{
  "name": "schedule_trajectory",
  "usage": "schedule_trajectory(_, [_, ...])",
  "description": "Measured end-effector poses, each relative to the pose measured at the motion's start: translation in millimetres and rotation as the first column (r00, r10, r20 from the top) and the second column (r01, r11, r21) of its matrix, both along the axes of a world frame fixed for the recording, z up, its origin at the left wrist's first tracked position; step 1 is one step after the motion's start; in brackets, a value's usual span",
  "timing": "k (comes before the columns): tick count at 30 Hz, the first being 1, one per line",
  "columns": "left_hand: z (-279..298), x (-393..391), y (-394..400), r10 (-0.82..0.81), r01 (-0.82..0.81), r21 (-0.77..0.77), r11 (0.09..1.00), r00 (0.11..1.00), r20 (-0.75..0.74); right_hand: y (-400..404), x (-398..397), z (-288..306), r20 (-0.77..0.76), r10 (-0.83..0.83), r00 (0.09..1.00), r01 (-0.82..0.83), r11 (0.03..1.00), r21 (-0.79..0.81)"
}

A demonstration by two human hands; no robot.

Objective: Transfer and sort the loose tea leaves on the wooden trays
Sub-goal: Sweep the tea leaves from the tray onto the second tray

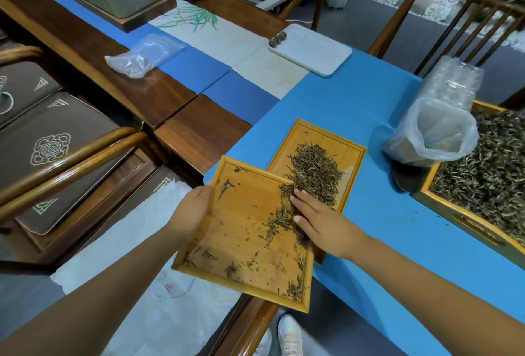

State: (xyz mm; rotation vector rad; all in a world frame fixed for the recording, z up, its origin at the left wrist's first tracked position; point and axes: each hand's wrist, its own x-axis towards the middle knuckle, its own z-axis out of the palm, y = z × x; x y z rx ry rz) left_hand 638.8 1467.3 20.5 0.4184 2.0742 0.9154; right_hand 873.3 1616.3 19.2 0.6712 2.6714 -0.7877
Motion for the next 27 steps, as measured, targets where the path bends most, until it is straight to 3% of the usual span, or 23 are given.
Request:
schedule_trajectory(11, [1.9, -1.6, -2.3, -0.008, 0.008, 0.02, 1.0, 1.0, -0.005, -49.2, 16.4, 17.4, 0.004, 0.23, 0.973, -0.23, 0.972, -0.053])
schedule_trajectory(27, [9.8, -1.2, -3.2, -0.018, 0.017, -0.029, 0.999, 1.0, -0.025, -11.2, -1.5, -4.9, 0.03, 0.021, 0.999, -0.02, 1.0, -0.011])
